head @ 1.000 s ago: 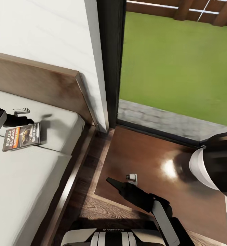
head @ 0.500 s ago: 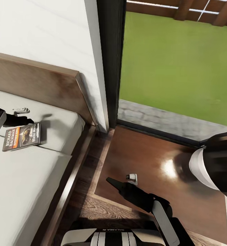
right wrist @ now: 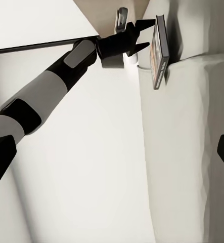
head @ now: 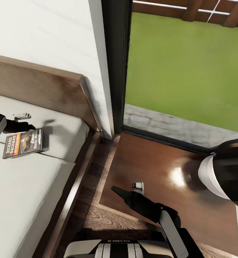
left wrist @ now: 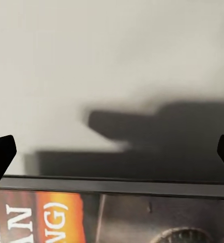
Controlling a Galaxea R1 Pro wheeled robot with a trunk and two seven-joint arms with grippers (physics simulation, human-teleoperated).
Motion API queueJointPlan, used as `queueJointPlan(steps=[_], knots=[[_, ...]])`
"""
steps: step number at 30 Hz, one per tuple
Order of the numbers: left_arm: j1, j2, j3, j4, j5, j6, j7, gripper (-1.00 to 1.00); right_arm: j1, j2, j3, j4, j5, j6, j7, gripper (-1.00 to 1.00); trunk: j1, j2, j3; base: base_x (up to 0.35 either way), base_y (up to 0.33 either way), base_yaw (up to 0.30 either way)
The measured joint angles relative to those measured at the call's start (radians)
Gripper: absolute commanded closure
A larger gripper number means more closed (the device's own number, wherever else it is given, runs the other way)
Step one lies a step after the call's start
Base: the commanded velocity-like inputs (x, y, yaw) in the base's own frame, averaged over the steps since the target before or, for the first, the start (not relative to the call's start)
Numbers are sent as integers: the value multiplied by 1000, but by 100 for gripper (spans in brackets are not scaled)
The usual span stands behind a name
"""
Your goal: In the bedroom, move the book from the bed onto either nightstand, and place the two sandals side by side next to the bed.
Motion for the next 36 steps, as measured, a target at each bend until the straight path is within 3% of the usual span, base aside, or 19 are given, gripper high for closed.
queueJointPlan(steps=[36], knots=[[0,0,-1,0,0,-1,-2,-100,0,0,0,0,0,0,-1,-100,0,0,0,-52,0,0]])
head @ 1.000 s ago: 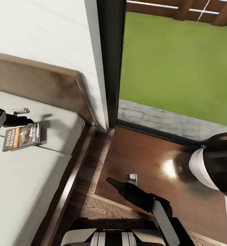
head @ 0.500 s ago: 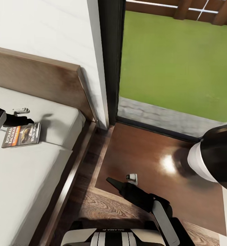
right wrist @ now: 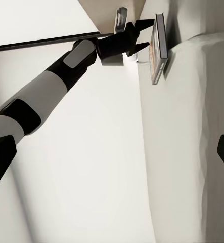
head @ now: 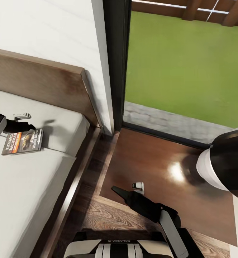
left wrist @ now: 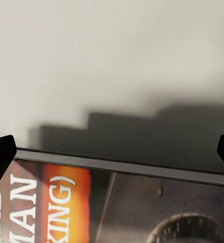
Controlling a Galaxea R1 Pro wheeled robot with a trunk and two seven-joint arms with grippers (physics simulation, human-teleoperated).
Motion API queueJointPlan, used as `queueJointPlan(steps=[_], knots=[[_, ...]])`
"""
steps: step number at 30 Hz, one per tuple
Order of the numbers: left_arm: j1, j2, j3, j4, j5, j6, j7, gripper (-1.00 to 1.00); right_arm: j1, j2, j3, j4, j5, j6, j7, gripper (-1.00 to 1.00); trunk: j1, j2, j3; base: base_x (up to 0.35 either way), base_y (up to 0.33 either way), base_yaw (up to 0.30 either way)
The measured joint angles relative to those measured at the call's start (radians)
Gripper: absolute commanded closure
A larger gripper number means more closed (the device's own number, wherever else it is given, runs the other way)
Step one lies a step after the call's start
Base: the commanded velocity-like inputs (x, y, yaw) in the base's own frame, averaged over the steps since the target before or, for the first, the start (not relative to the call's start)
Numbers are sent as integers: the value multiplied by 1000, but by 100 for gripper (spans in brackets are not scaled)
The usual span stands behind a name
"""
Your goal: In the bedroom, move the book from the bed onto either nightstand, and place the two sandals side by side next to the bed.
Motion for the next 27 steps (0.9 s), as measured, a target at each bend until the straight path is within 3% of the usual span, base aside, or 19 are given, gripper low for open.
queueJointPlan(steps=[27], knots=[[0,11,2,0,0,0,1,-100,0,0,0,0,2,0,0,-100,0,0,0,-12,0,0]])
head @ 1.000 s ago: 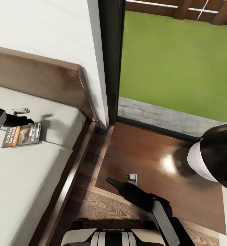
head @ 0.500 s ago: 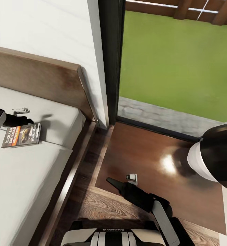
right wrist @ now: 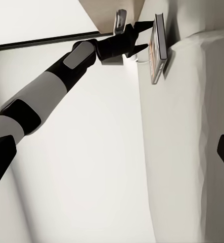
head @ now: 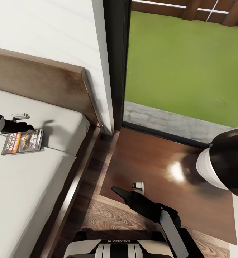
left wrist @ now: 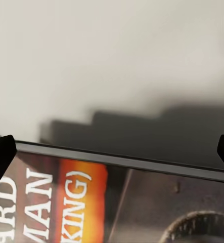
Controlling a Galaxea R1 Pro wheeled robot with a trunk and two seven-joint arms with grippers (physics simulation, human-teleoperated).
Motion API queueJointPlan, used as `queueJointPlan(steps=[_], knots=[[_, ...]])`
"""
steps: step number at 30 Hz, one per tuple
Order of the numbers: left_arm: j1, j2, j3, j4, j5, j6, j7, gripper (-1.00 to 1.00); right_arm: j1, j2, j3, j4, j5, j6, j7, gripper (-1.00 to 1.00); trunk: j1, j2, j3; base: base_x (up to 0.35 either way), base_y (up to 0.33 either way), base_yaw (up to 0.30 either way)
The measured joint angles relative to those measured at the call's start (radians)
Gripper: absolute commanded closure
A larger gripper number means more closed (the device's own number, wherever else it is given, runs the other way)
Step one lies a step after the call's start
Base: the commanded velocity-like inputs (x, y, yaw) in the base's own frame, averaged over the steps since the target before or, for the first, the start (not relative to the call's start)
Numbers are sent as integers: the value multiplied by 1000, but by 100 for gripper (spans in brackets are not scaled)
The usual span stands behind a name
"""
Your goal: In the bedroom, move the book from the bed onto either nightstand, and place the two sandals side by side next to the bed.
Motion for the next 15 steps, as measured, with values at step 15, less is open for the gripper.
queueJointPlan(steps=[15], knots=[[0,1,-1,0,0,0,0,-100,0,-1,0,1,0,2,0,-100,0,0,0,-2,0,0]])
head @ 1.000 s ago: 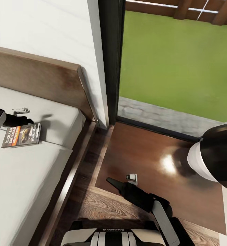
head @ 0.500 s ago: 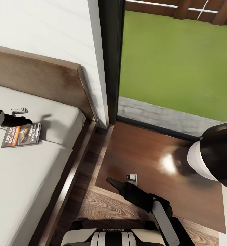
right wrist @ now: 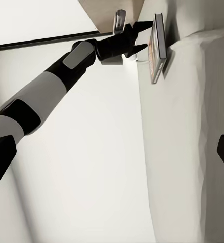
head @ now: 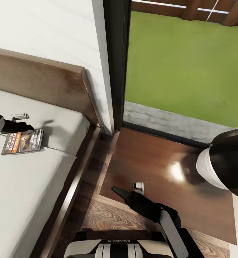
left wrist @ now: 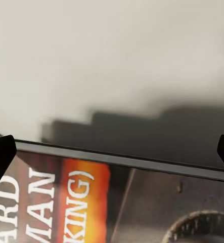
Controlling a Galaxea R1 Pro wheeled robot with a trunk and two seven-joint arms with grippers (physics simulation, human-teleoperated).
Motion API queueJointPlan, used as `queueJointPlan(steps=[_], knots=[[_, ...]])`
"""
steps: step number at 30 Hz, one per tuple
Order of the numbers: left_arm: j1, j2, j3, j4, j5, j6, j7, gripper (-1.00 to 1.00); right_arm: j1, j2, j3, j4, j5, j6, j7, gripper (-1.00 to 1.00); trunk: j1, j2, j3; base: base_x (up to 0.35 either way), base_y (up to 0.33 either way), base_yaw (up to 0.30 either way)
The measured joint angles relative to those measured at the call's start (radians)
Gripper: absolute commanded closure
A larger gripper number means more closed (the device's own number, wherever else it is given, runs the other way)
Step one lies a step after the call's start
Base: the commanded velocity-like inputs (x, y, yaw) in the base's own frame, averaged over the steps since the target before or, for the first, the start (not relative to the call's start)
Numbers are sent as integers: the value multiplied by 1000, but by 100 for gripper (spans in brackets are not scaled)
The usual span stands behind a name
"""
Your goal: In the bedroom, move the book from the bed onto either nightstand, and place the two sandals side by side next to the bed.
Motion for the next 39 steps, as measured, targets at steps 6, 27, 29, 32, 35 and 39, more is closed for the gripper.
queueJointPlan(steps=[6,27,29,32,35,39], knots=[[0,0,1,0,0,0,0,-100,0,0,0,0,0,0,0,-100,0,0,0,-45,0,0],[0,-1,0,0,0,0,0,-100,0,-1,0,0,7,-1,2,-100,0,0,0,-29,0,0],[0,-1,0,0,0,0,0,-100,0,-1,0,0,7,-1,2,-100,0,0,0,-1,0,0],[0,-1,0,0,0,0,0,-100,0,-1,0,0,6,-1,1,-100,0,0,0,0,0,0],[0,-1,1,0,0,0,0,-100,0,-1,0,0,4,0,1,-100,0,0,0,0,0,0],[0,-1,1,0,0,0,0,-100,0,-1,0,0,2,-1,1,-100,0,0,0,0,0,0]])
